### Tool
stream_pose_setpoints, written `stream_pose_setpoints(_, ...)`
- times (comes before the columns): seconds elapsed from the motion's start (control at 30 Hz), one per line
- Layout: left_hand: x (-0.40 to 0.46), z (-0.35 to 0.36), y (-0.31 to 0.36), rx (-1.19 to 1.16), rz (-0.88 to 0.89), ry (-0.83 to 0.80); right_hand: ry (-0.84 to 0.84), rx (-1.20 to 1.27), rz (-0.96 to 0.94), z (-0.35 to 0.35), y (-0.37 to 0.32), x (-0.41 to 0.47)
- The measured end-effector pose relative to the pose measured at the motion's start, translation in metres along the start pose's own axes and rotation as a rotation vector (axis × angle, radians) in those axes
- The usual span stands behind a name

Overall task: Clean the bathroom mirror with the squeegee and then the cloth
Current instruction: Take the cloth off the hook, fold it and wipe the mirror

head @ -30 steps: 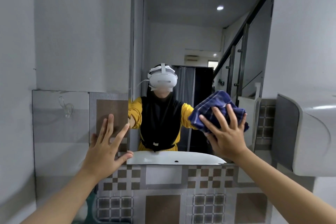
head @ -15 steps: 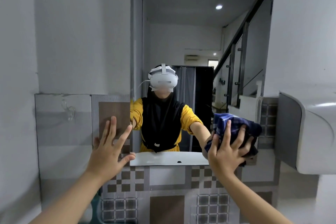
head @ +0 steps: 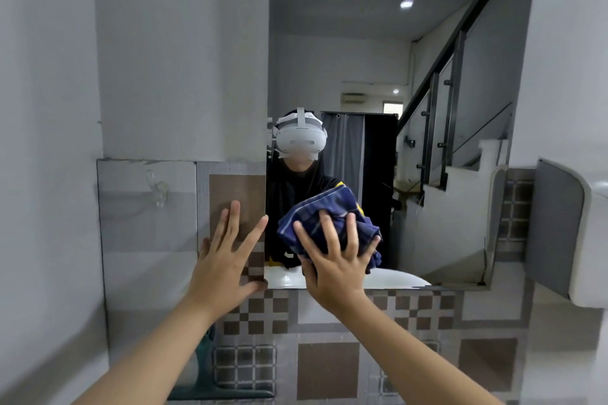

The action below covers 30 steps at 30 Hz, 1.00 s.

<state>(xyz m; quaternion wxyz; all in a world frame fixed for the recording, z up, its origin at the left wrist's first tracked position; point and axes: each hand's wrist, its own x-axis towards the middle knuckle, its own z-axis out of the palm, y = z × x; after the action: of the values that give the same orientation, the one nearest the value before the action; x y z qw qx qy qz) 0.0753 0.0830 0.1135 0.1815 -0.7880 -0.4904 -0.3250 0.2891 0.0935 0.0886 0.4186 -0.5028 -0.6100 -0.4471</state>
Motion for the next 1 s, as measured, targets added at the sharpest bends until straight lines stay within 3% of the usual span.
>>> stream_pose_setpoints(0.17, 0.000, 0.001, -0.001, -0.009, 0.000, -0.002, -0.006, -0.131, -0.402, -0.008, 0.054, -0.015)
stream_pose_setpoints(0.3, -0.001, 0.000, 0.000, -0.016, 0.003, -0.001, -0.029, -0.196, -0.391, -0.020, 0.111, -0.025)
stream_pose_setpoints(0.4, 0.000, 0.001, 0.000, -0.018, 0.002, -0.011, -0.093, -0.223, -0.213, -0.030, 0.152, -0.040)
stream_pose_setpoints(0.5, 0.000, 0.002, 0.000, -0.013, 0.000, -0.004, -0.166, -0.093, 0.149, -0.041, 0.173, -0.055)
stream_pose_setpoints(0.6, 0.000, 0.003, 0.000, -0.008, 0.002, -0.010, -0.184, 0.069, 0.612, -0.047, 0.167, -0.064)
stream_pose_setpoints(0.73, 0.000, 0.004, 0.000, -0.019, 0.008, 0.000, -0.083, 0.188, 0.999, -0.037, 0.121, -0.056)
stream_pose_setpoints(0.83, -0.001, 0.003, 0.000, -0.001, 0.027, 0.011, -0.046, 0.246, 1.108, -0.030, 0.070, -0.042)
stream_pose_setpoints(1.0, -0.004, -0.008, -0.004, -0.121, 0.064, 0.092, -0.075, 0.332, 1.005, -0.022, -0.030, -0.025)
